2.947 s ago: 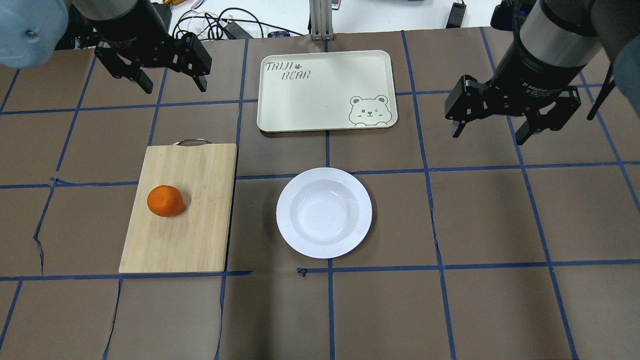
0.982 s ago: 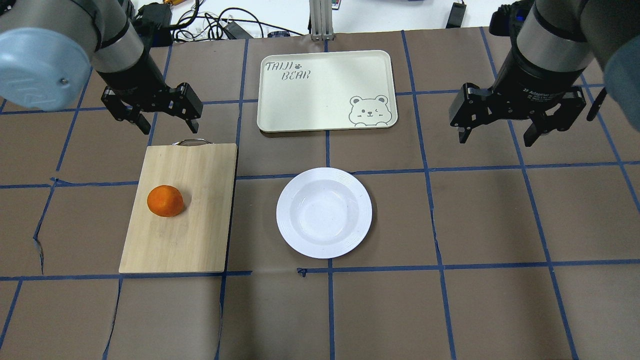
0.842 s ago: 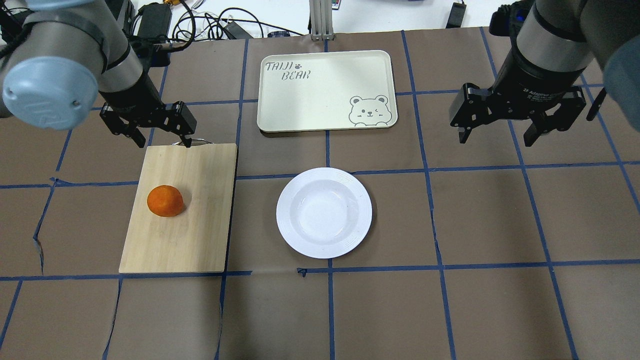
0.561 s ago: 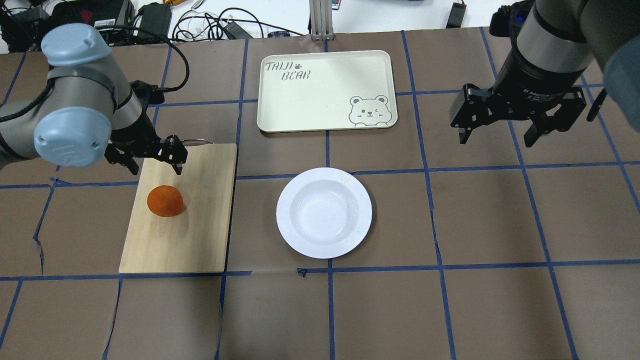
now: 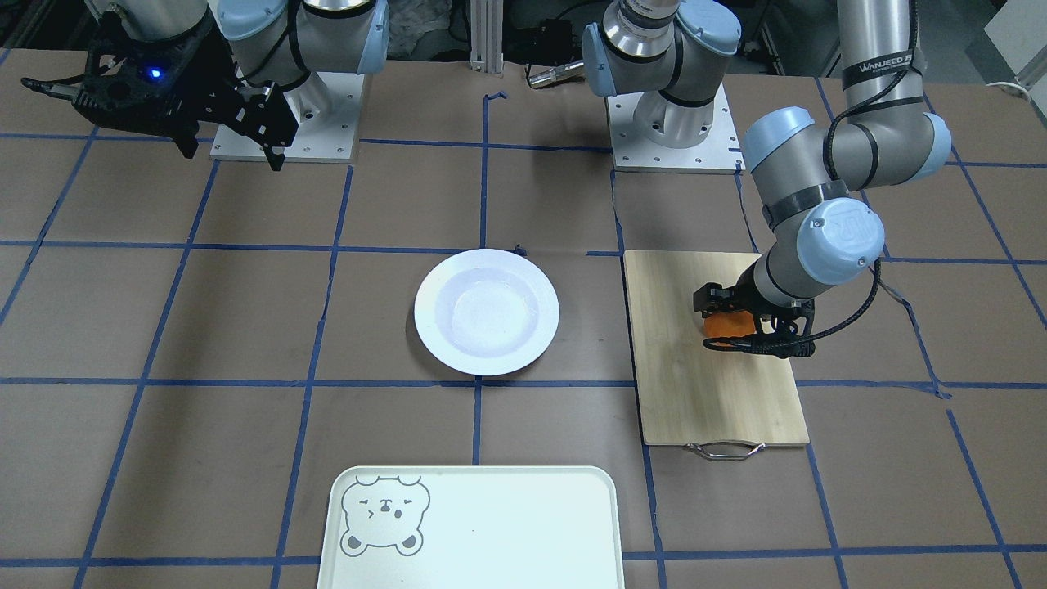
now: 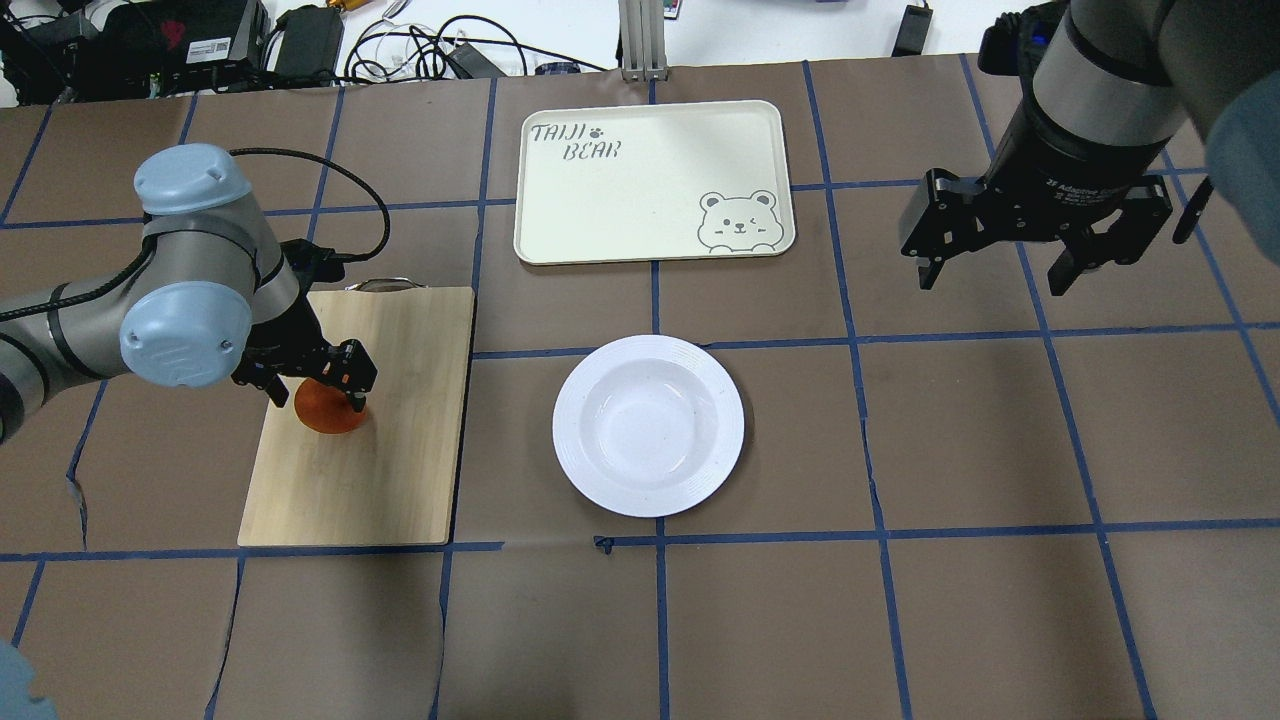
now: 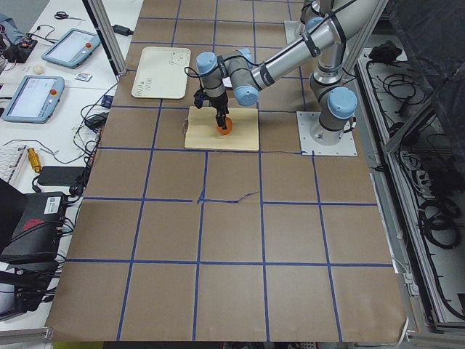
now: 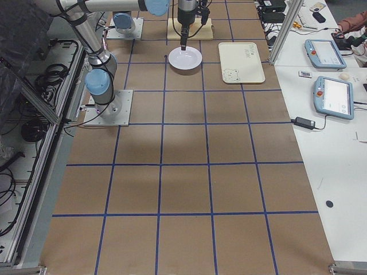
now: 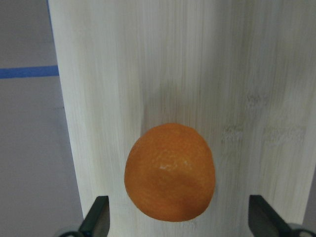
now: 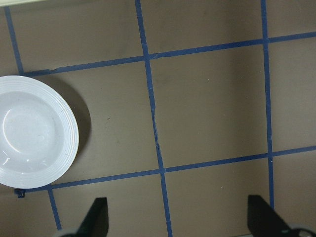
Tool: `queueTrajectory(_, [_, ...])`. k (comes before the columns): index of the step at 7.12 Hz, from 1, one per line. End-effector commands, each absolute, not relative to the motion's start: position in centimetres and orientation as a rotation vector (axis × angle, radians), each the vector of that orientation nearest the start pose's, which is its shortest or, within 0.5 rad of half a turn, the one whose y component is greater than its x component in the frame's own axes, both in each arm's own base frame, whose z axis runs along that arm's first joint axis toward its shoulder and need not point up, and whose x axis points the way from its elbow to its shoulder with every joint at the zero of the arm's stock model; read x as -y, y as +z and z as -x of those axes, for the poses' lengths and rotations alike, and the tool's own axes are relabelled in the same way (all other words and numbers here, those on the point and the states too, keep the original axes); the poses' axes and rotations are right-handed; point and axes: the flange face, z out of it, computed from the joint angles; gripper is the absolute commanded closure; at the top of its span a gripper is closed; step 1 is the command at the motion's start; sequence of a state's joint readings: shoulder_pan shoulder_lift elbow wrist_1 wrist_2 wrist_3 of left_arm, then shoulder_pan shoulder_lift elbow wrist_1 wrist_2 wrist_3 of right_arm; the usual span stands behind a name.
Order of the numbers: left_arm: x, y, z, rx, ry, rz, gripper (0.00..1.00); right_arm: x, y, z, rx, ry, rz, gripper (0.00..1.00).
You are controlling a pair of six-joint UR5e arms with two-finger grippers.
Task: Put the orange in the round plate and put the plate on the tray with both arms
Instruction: 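Lower the left gripper onto the orange on the cutting board, then grasp the orange with the left gripper and carry it over the plate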
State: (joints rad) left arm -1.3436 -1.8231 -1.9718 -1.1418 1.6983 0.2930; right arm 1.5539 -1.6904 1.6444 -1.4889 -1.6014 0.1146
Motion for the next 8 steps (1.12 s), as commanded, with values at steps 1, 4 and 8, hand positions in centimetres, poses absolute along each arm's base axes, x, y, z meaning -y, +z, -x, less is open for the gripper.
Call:
queueTrajectory(1, [51.0,20.8,0.5,-3.054,0.394,-0.156,0.65,43.9,49.9,-12.3,-3.167,0.058,-0.208,0.0])
queueTrajectory(4, [54.8,25.0,0.9,-3.082,0.24,-0.125,0.9,44.0,49.8,-12.2,-3.173,0.063,-0.211,0.0])
queueTrajectory(8, [60.2,29.2,12.9,-3.203,0.129,0.228,0.9,44.4,49.5,-11.7,-3.181,0.068,-0.213,0.0])
